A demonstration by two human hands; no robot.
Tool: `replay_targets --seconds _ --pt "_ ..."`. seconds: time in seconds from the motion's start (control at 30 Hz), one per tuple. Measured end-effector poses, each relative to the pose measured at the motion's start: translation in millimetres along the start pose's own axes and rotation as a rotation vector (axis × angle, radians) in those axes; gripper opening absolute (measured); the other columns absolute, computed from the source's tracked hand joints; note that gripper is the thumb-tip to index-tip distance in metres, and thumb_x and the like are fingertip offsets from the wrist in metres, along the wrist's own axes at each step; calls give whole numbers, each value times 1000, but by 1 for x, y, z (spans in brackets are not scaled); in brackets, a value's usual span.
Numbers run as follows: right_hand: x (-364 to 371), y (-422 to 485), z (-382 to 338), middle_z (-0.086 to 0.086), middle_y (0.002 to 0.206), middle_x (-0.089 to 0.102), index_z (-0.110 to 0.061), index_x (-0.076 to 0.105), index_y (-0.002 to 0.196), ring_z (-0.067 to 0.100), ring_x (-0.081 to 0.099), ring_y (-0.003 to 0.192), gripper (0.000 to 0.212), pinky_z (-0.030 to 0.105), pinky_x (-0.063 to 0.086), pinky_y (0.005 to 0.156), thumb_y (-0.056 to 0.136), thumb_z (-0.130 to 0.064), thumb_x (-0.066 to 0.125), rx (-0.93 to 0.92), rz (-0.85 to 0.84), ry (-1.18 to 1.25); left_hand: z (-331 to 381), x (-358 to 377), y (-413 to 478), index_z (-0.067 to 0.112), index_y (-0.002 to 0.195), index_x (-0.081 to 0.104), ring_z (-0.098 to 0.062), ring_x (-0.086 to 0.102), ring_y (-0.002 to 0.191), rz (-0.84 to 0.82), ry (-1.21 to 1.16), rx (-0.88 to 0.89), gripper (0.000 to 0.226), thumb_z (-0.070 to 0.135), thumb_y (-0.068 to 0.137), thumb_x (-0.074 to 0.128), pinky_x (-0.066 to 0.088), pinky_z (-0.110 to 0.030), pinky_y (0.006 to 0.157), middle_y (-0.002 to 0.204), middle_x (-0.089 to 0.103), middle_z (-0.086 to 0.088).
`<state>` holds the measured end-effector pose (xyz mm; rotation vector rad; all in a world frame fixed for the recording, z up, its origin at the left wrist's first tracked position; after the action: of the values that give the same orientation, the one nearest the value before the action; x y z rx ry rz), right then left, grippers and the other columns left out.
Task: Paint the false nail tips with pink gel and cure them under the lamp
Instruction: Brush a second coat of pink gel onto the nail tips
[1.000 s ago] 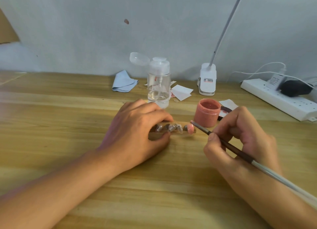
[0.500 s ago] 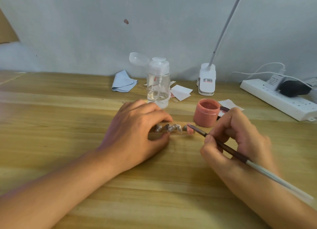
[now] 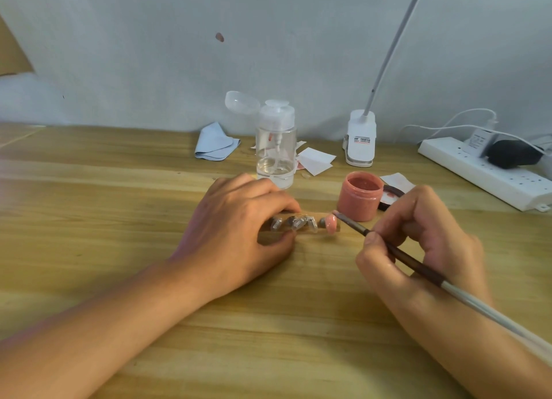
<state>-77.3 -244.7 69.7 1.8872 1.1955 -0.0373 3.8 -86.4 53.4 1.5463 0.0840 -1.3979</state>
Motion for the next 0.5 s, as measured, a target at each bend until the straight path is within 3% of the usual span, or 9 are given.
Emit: replay_targets --seconds 0.37,0.5 --pt "-3 0 -3 -6 68 60 -22 46 74 17 56 65 11 52 48 79 68 -29 51 -17 12 9 -1 1 0 35 95 70 2 35 83 -2 -4 -5 19 39 76 67 33 -24 78 89 63 19" --pt "-2 0 -3 -5 68 60 -21 46 73 18 56 66 12 52 48 80 68 -21 57 -17 10 -19 -1 1 0 35 95 70 0 38 82 -3 -4 -7 20 41 76 66 35 -26 78 88 63 18"
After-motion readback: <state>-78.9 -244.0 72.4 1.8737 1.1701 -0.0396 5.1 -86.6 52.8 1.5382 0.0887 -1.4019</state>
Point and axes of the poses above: each hand's wrist, its own y-axis towards the middle knuckle, its own x-axis out of the palm, z = x × y, the point moved 8 cm from there along y, towards the middle knuckle
